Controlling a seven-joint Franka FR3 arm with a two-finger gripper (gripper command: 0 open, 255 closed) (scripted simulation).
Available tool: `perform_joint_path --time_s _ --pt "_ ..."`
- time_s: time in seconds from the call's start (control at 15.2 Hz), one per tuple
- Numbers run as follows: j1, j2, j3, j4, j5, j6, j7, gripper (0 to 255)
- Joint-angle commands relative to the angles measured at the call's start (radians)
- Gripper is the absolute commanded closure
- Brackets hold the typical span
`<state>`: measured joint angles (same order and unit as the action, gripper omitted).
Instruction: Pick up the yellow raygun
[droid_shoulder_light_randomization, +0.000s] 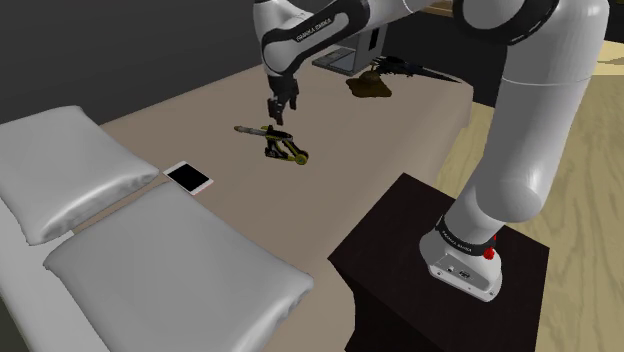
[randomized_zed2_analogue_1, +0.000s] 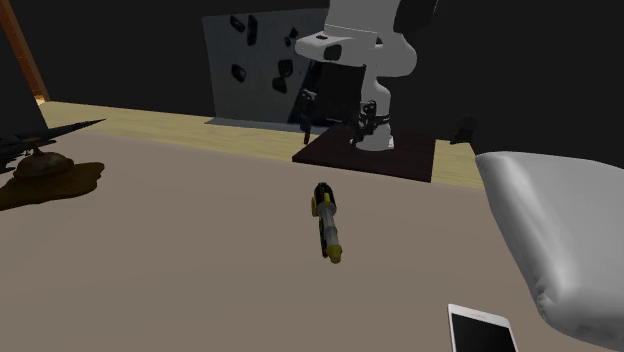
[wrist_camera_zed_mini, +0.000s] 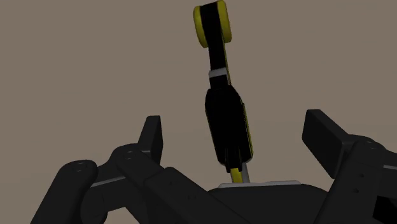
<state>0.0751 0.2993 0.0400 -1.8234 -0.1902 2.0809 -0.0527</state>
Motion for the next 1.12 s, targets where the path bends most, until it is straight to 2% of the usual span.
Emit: perform_joint_path --time_s 0.0,0.33,0.99,1.06 --pt "0.01 0.081 0.002 0.074 -0.014 0.002 0.003 0" --pt "0.036 0.295 0.001 0.319 -0.042 -0.036 -0.008 0" --pt "0.038 0.357 -0.004 0.308 -0.052 0.034 0.006 0" --pt "0.038 0.356 -0.004 0.306 -0.052 0.036 0.007 255"
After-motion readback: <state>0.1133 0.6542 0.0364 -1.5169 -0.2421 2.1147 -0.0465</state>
